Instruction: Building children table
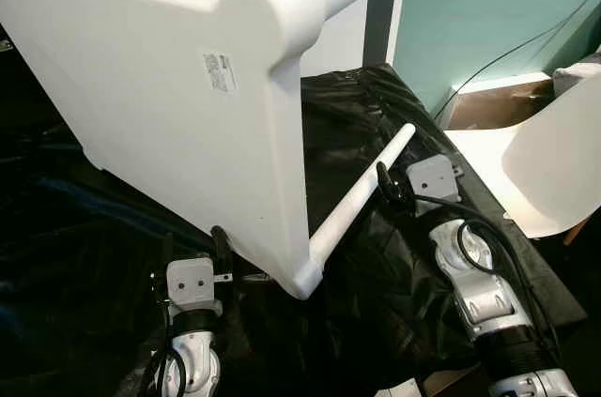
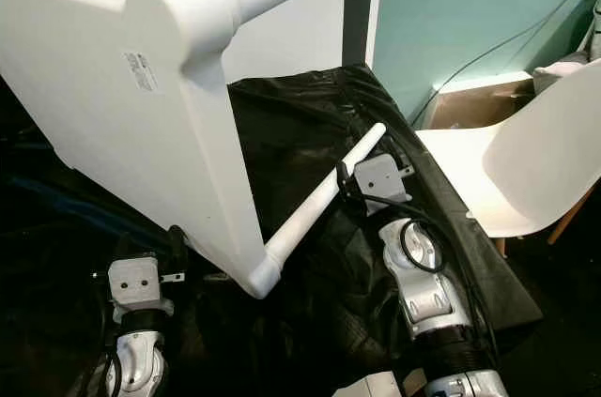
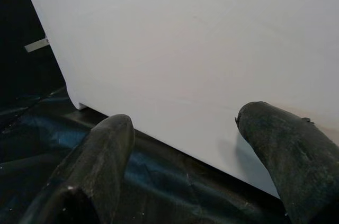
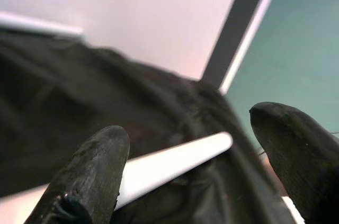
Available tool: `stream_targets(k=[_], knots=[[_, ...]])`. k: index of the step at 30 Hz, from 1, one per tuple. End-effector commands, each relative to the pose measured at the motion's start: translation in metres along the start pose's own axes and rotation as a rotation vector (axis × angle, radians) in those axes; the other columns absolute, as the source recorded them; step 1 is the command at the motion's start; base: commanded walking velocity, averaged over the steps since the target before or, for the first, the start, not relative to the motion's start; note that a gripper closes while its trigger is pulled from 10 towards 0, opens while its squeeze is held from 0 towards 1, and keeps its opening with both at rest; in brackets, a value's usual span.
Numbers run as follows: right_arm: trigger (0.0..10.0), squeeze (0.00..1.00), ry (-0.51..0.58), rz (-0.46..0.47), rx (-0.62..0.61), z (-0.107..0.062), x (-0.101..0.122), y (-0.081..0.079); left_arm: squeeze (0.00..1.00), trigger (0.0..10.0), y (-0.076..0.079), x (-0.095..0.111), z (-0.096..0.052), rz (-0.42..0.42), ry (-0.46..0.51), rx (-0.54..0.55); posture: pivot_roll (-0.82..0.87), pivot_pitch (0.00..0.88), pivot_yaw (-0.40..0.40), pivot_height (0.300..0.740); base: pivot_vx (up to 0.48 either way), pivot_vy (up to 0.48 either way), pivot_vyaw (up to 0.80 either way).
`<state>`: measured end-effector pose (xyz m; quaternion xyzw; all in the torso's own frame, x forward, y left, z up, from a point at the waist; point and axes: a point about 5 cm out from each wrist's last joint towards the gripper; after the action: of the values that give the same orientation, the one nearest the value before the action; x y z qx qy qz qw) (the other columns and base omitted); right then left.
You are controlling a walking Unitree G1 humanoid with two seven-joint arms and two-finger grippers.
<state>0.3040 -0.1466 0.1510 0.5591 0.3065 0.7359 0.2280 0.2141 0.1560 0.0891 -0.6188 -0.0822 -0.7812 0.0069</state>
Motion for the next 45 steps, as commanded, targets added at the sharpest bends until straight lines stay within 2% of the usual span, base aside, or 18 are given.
stream_targets(k=[1, 2, 3, 6, 8, 12, 13, 15, 16, 23, 26, 30, 32, 35, 36, 41, 44, 45], knots=[[10.0, 0.00, 0.019, 0.027, 0.072, -0.003, 0.004, -0.006, 0.00, 10.0, 0.009, -0.002, 0.000, -0.006, -0.012, -0.063, -0.04, 0.000, 0.063, 0.740, 0.000, 0.000, 0.00], [10.0, 0.00, 0.060, 0.064, 0.137, -0.006, 0.010, -0.010, 0.00, 10.0, 0.009, -0.002, 0.000, -0.004, -0.010, -0.058, -0.04, 0.000, 0.062, 0.740, 0.000, 0.000, 0.00], [10.0, 0.00, 0.060, 0.064, 0.137, -0.006, 0.010, -0.010, 0.00, 10.0, 0.009, -0.002, 0.000, -0.004, -0.010, -0.058, -0.04, 0.000, 0.062, 0.740, 0.000, 0.000, 0.00], [10.0, 0.00, 0.138, 0.123, 0.244, -0.013, 0.021, -0.016, 0.00, 10.0, 0.008, -0.001, -0.001, 0.004, -0.004, -0.043, -0.04, 0.000, 0.059, 0.740, 0.000, 0.000, 0.00], [10.0, 0.00, 0.222, 0.173, 0.369, -0.025, 0.034, -0.021, 0.00, 10.0, -0.003, 0.000, -0.003, 0.026, 0.003, 0.024, -0.04, 0.000, 0.060, 0.740, 0.000, 0.000, 0.00], [10.0, 0.00, 0.280, 0.191, 0.445, -0.032, 0.041, -0.025, 0.00, 10.0, -0.012, 0.002, -0.005, 0.067, 0.018, 0.079, -0.04, 0.000, 0.057, 0.740, 0.000, 0.000, 0.00], [5.0, 0.00, 0.288, 0.197, 0.454, -0.032, 0.042, -0.026, 0.00, 10.0, -0.014, 0.003, -0.006, 0.075, 0.027, 0.098, -0.04, 0.000, 0.055, 0.740, 0.000, 0.000, 0.00], [5.0, 0.00, 0.288, 0.197, 0.454, -0.032, 0.042, -0.026, 0.00, 10.0, -0.014, 0.003, -0.006, 0.075, 0.027, 0.098, -0.04, 0.000, 0.055, 0.740, 0.000, 0.000, 0.00], [0.0, 0.00, 0.303, 0.205, 0.469, -0.031, 0.044, -0.027, 0.00, 10.0, -0.018, 0.004, -0.006, 0.084, 0.032, 0.123, -0.03, 0.000, 0.061, 0.740, 0.000, 0.000, 0.00], [0.0, 0.00, 0.346, 0.239, 0.530, -0.032, 0.049, -0.034, 0.00, 10.0, -0.025, 0.003, -0.011, 0.100, 0.002, 0.159, -0.01, 0.000, 0.060, 0.740, 0.000, 0.000, 0.00], [0.0, 0.00, 0.365, 0.261, 0.584, -0.031, 0.050, -0.043, 0.00, 10.0, -0.021, -0.003, -0.018, 0.013, -0.062, 0.120, 0.00, 0.000, 0.065, 0.740, 0.000, 0.000, 0.00], [0.0, 0.00, 0.377, 0.273, 0.617, -0.028, 0.052, -0.049, 0.00, 10.0, -0.021, -0.004, -0.024, -0.021, -0.086, 0.106, 0.00, 0.000, 0.067, 0.740, 0.000, 0.000, 0.00], [0.0, 0.00, 0.384, 0.321, 0.643, -0.025, 0.054, -0.051, 0.00, 10.0, -0.037, -0.005, -0.033, -0.053, -0.109, 0.202, 0.02, 0.000, 0.059, 0.740, 0.000, 0.000, 0.00], [0.0, 0.00, 0.386, 0.341, 0.649, -0.024, 0.054, -0.052, 0.00, 10.0, -0.044, -0.005, -0.036, -0.066, -0.113, 0.244, 0.02, 0.000, 0.059, 0.740, 0.000, 0.000, 0.00], [0.0, 0.00, 0.376, 0.392, 0.655, -0.024, 0.052, -0.053, 0.00, 10.0, -0.053, -0.003, -0.039, -0.061, -0.101, 0.301, 0.04, 0.000, 0.051, 0.740, 0.000, 0.000, 0.00], [0.0, 0.00, 0.365, 0.420, 0.666, -0.025, 0.050, -0.057, 0.00, 10.0, -0.054, 0.000, -0.038, -0.061, -0.086, 0.314, 0.05, 0.000, 0.052, 0.740, 0.000, 0.000, 0.00], [0.0, 0.00, 0.357, 0.479, 0.672, -0.025, 0.052, -0.059, 0.00, 10.0, -0.052, 0.002, -0.038, -0.078, -0.084, 0.315, 0.05, 0.000, 0.054, 0.740, 0.000, 0.000, 0.00], [0.0, 0.00, 0.347, 0.562, 0.693, -0.023, 0.055, -0.062, 0.00, 10.0, -0.053, 0.001, -0.039, -0.119, -0.099, 0.339, 0.05, 0.000, 0.057, 0.740, 0.000, 0.000, 0.00]])
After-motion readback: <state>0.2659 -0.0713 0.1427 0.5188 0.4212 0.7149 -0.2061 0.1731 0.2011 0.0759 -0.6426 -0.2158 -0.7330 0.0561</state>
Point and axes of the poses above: a point about 5 cm out from each wrist's last joint towards the gripper, its own z axis pointing out of the wrist towards the gripper, its own x axis along the axis of the wrist's last joint, y = z × x, and after that the axes turned 15 degrees about -z, right-handed
